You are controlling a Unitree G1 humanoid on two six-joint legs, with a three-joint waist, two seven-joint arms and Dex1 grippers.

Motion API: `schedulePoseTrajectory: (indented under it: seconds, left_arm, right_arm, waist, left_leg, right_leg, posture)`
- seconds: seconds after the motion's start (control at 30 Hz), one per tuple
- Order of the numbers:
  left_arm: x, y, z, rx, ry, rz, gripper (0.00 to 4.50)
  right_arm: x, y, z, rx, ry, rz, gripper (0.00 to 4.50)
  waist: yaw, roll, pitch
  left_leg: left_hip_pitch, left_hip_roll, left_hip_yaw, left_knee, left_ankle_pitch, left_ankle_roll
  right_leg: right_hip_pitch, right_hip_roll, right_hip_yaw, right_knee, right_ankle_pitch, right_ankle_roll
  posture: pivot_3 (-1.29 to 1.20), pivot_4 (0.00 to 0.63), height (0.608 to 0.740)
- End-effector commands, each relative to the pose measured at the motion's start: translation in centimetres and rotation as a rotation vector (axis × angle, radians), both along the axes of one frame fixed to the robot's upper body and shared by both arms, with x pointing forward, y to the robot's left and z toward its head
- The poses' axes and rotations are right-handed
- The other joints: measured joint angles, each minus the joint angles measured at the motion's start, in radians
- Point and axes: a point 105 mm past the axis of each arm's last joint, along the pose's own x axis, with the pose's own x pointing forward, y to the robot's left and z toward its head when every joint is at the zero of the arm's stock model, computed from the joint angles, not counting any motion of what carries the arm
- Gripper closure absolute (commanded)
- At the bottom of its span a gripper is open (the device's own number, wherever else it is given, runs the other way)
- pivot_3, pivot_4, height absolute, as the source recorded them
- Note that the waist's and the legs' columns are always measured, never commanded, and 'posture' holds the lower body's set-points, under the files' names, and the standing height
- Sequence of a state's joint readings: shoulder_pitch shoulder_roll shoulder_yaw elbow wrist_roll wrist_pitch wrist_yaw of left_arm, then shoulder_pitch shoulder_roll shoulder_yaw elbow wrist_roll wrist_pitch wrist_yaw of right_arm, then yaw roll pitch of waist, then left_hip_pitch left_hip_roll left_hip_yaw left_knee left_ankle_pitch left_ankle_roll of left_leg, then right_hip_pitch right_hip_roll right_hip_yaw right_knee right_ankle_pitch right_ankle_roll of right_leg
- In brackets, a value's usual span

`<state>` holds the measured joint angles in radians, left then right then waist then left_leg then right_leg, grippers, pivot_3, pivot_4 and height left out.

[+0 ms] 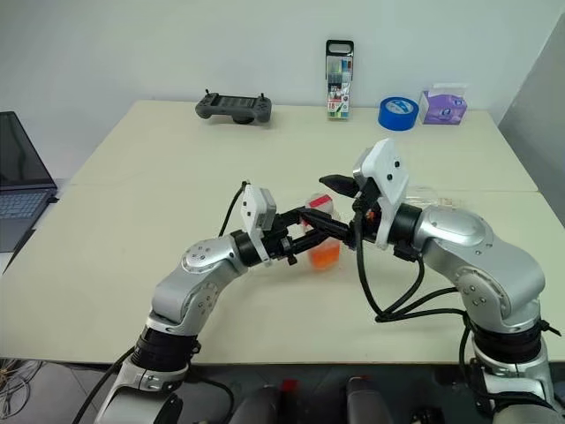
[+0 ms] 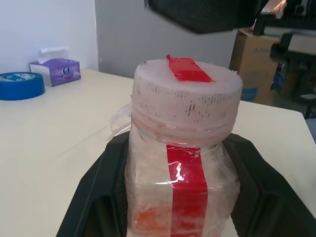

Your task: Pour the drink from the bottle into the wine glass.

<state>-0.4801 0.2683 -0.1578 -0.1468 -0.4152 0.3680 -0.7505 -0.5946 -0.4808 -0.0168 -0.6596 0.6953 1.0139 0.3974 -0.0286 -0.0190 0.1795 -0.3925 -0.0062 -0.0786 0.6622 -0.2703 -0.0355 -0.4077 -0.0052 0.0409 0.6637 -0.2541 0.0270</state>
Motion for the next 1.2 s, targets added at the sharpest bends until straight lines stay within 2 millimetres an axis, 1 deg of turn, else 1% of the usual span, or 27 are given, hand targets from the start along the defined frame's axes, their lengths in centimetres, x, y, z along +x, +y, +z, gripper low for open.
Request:
schedulePoseTrajectory:
  seconds: [0.03, 0.13, 0.23, 0.3, 0.4, 0.53, 0.67, 0.8, 0.9, 1.03, 1.2]
  left_arm:
    - [-0.2, -0.1, 1.6, -0.034, -0.065, -0.007, 2.36]
    - [-0.3, -0.1, 1.7, -0.037, -0.064, -0.010, 2.36]
    - [-0.3, -0.2, 1.6, -0.038, -0.063, -0.013, 2.36]
    - [-0.3, -0.2, 1.5, -0.038, -0.061, -0.014, 2.36]
    - [-0.3, -0.3, 1.5, -0.039, -0.061, -0.016, 2.36]
    - [-0.3, -0.3, 1.5, -0.039, -0.060, -0.013, 2.36]
    - [-0.3, -0.2, 1.4, -0.037, -0.061, -0.009, 2.36]
    - [-0.3, -0.2, 1.4, -0.037, -0.063, -0.006, 2.36]
    - [-0.2, -0.1, 1.4, -0.038, -0.063, -0.003, 2.36]
    - [-0.1, -0.1, 1.4, -0.037, -0.061, -0.005, 2.36]
    - [-0.1, -0.2, 1.3, -0.038, -0.060, -0.011, 2.36]
  right_arm:
    - [0.1, -0.2, 0.9, 0.034, -0.041, -0.133, 1.02]
    - [0.3, 0.1, 1.0, 0.053, -0.046, -0.208, 1.02]
    - [0.1, 0.5, 0.9, 0.068, -0.035, -0.226, 1.02]
    - [0.2, 0.9, 0.4, 0.062, -0.021, -0.239, 1.02]
    - [0.6, 1.3, 0.0, 0.064, -0.001, -0.265, 1.02]
    - [1.1, 2.0, 0.0, 0.063, 0.005, -0.273, 1.02]
    - [1.8, 1.8, -0.2, 0.053, 0.011, -0.311, 1.02]
    - [2.2, 1.3, -0.3, 0.056, 0.012, -0.348, 1.02]
    - [2.3, -0.1, -0.5, 0.081, 0.015, -0.399, 1.02]
    - [1.8, -1.7, -1.2, 0.063, 0.023, -0.434, 1.02]
    - [1.2, -2.8, -1.1, 0.065, 0.020, -0.442, 1.02]
  waist:
    - [0.000, 0.000, 0.000]
    - [0.000, 0.000, 0.000]
    - [0.000, 0.000, 0.000]
    - [0.000, 0.000, 0.000]
    - [-0.001, 0.000, 0.000]
    - [-0.001, 0.000, 0.000]
    - [-0.001, 0.000, 0.000]
    - [-0.001, 0.000, 0.000]
    - [-0.001, 0.000, 0.000]
    - [-0.001, 0.000, 0.000]
    - [-0.001, 0.000, 0.000]
  left_leg:
    - [0.000, 0.000, 0.000, 0.000, 0.000, 0.000]
    - [0.000, 0.000, -0.001, 0.000, 0.000, 0.000]
    - [0.000, 0.000, 0.000, 0.000, 0.000, 0.000]
    - [0.000, 0.000, 0.000, 0.000, 0.000, 0.000]
    - [0.000, 0.000, 0.000, 0.000, 0.000, 0.000]
    - [0.000, 0.000, 0.000, 0.000, 0.000, 0.000]
    - [0.000, 0.000, 0.000, 0.000, 0.000, 0.000]
    - [0.000, 0.000, 0.000, 0.000, 0.000, 0.000]
    - [0.000, 0.000, 0.000, 0.000, 0.000, 0.000]
    - [-0.001, 0.000, 0.000, 0.000, 0.000, 0.000]
    - [-0.001, 0.000, 0.000, 0.000, 0.000, 0.000]
  right_leg:
    - [0.000, 0.000, 0.000, 0.000, 0.000, 0.000]
    - [0.000, 0.000, 0.000, 0.001, 0.000, 0.000]
    - [0.000, 0.000, 0.000, 0.001, 0.000, 0.000]
    - [0.000, 0.000, 0.000, 0.000, 0.000, 0.000]
    - [0.000, 0.000, 0.000, 0.000, 0.000, 0.000]
    - [-0.001, 0.000, 0.000, 0.001, 0.000, 0.000]
    - [-0.001, 0.000, 0.000, 0.000, 0.000, 0.000]
    - [-0.001, 0.000, 0.000, 0.000, 0.000, 0.000]
    - [-0.001, 0.000, 0.000, 0.001, 0.000, 0.000]
    - [-0.001, 0.000, 0.000, 0.000, 0.000, 0.000]
    - [-0.001, 0.000, 0.000, 0.000, 0.000, 0.000]
  posture:
    - [0.00, 0.150, 0.740]
    - [0.00, 0.150, 0.740]
    - [0.00, 0.150, 0.740]
    - [0.00, 0.150, 0.740]
    - [0.00, 0.150, 0.740]
    - [0.00, 0.150, 0.740]
    - [0.00, 0.150, 0.740]
    - [0.00, 0.150, 0.740]
    - [0.00, 0.150, 0.740]
    - [0.00, 0.150, 0.740]
    - [0.00, 0.150, 0.740]
